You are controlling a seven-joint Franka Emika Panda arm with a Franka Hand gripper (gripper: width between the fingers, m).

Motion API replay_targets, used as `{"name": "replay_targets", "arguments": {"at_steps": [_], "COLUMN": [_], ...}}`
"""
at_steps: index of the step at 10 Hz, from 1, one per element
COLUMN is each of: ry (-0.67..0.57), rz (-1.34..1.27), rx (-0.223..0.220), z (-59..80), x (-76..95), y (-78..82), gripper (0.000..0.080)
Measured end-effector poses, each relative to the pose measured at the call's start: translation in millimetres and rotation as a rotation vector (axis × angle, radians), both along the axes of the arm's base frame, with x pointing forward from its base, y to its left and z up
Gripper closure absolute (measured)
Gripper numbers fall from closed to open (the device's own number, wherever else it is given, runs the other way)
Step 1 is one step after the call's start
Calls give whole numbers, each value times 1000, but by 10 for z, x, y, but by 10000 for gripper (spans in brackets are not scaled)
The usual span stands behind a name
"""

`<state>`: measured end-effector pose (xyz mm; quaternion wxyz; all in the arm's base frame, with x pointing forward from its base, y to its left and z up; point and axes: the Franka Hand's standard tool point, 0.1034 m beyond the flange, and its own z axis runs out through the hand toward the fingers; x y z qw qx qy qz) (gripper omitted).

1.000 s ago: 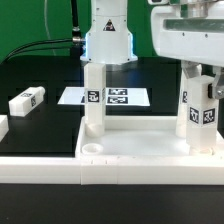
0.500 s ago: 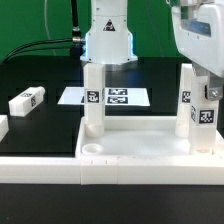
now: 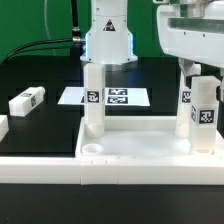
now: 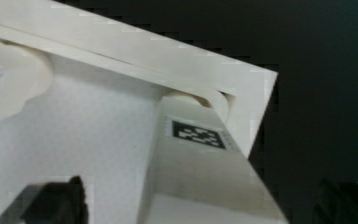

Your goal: Assemble desk

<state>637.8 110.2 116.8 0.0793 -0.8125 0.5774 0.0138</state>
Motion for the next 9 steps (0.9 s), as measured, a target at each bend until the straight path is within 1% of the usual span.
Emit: {"name": "replay_targets", "arguments": {"at_steps": [3, 7, 9], "ry": [-26, -84, -97], "rz": [303, 741, 928], "rx": [-23, -71, -104], "z": [22, 56, 66], "x": [-1, 51, 60], "y": [-17, -38, -37], "gripper": [151, 151, 151]}}
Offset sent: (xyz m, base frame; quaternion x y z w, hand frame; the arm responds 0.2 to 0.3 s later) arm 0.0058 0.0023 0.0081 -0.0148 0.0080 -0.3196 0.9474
